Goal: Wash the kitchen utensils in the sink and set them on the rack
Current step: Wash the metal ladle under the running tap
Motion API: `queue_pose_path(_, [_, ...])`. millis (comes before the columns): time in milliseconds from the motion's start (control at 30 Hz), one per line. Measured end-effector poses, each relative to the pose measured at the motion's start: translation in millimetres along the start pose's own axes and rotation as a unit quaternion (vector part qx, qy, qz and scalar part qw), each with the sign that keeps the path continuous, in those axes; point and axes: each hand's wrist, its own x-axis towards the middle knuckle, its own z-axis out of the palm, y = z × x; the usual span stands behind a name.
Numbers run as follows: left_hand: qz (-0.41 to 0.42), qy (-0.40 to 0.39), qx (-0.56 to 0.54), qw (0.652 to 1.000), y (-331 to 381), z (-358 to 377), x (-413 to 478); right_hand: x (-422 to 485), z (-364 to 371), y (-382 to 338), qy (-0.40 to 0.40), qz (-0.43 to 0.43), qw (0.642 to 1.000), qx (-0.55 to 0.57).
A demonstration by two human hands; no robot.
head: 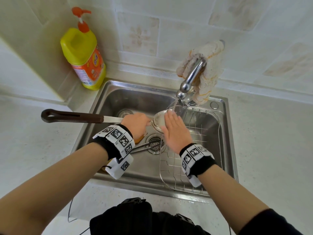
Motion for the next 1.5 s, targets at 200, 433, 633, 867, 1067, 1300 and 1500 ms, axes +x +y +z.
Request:
queue_pose_path(200, [0.023, 0.010, -0.027, 0.999, 6.2, -5.2, 6.9, -4.2, -8.6, -14.8, -0.016, -0.077, 0.995, 0.060])
queue_pose_path(433, [0.040, 0.002, -0.024, 0.999, 22.4, -1.5, 11.9, -17.3, -7.3, 2.2, -0.030, -0.051, 0.998, -0.004])
queue_pose_path(633, [0.062, -0.005, -0.032, 0.998, 32.8, -6.5, 15.6, -28.5, -29.5, 38.8, -0.036, 0.052, 0.997, -0.037])
queue_pose_path(867, [0.079, -0.004, -0.042, 0.996, 34.1, -9.9, 20.3, -38.4, -31.9, 33.9, -0.063, -0.028, 0.996, -0.065])
queue_pose_path(1067, [0.095, -0.089, -0.081, 0.988, 19.3, -9.8, 7.7, -25.7, -51.4, 53.3, -0.049, -0.001, 0.987, 0.153])
queue_pose_path(1300, [0.095, -0.097, -0.130, 0.982, 21.0, 5.1, -1.5, -15.7, -39.0, 58.4, -0.016, 0.117, 0.908, 0.401])
queue_pose_path(1500, [0.123, -0.125, -0.196, 0.965, 46.1, 5.5, 7.2, -48.2, -22.0, 14.1, 0.127, 0.110, 0.970, 0.175])
